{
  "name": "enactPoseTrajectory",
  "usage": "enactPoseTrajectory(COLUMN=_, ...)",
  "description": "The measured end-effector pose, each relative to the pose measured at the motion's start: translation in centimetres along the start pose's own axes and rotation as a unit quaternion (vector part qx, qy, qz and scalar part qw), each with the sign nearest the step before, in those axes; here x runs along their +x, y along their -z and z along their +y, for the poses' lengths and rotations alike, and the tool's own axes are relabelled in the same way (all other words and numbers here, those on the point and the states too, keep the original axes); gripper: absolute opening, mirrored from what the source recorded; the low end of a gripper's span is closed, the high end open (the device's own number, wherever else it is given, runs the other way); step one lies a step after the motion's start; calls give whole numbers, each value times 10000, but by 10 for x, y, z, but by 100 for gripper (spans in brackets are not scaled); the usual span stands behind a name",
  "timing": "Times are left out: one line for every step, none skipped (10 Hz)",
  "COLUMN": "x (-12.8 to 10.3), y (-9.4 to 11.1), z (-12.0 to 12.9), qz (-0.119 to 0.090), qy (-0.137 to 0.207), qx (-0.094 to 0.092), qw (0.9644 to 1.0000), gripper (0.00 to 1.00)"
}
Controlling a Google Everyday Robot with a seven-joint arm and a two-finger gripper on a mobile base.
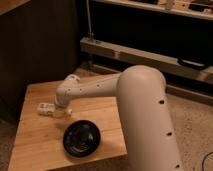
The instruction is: Place the bottle in the ceramic bowl
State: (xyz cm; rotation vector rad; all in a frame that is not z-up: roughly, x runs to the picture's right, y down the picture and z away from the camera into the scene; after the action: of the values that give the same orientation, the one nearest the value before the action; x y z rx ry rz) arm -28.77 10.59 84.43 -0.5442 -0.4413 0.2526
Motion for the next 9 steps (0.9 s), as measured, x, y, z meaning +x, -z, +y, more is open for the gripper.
enactPoseTrajectory(x=-1, y=-4, z=2, qz=26, qy=39, qx=-7, qw=10000, gripper=65)
enactPoseTrajectory(x=-2, y=-10, z=3, qz=69, qy=101, qx=-7, qw=9999, gripper=65)
enactPoseTrajectory(x=-3, y=-12, z=3, qz=84, qy=132, qx=0, qw=9999, gripper=65)
enactPoseTrajectory(x=-2, y=-15, z=4, qz=108, qy=154, qx=-15, qw=9998, gripper=65)
enactPoseTrajectory(x=-1, y=-19, z=4, qz=148, qy=187, qx=-28, qw=9997, gripper=65)
enactPoseTrajectory(x=0, y=-23, z=5, qz=193, qy=210, qx=-41, qw=9996, gripper=65)
enactPoseTrajectory(x=1, y=-26, z=5, qz=232, qy=214, qx=-55, qw=9995, gripper=65)
enactPoseTrajectory(x=5, y=-30, z=5, qz=301, qy=226, qx=-72, qw=9993, gripper=65)
enactPoseTrajectory(x=7, y=-32, z=4, qz=340, qy=217, qx=-92, qw=9991, gripper=65)
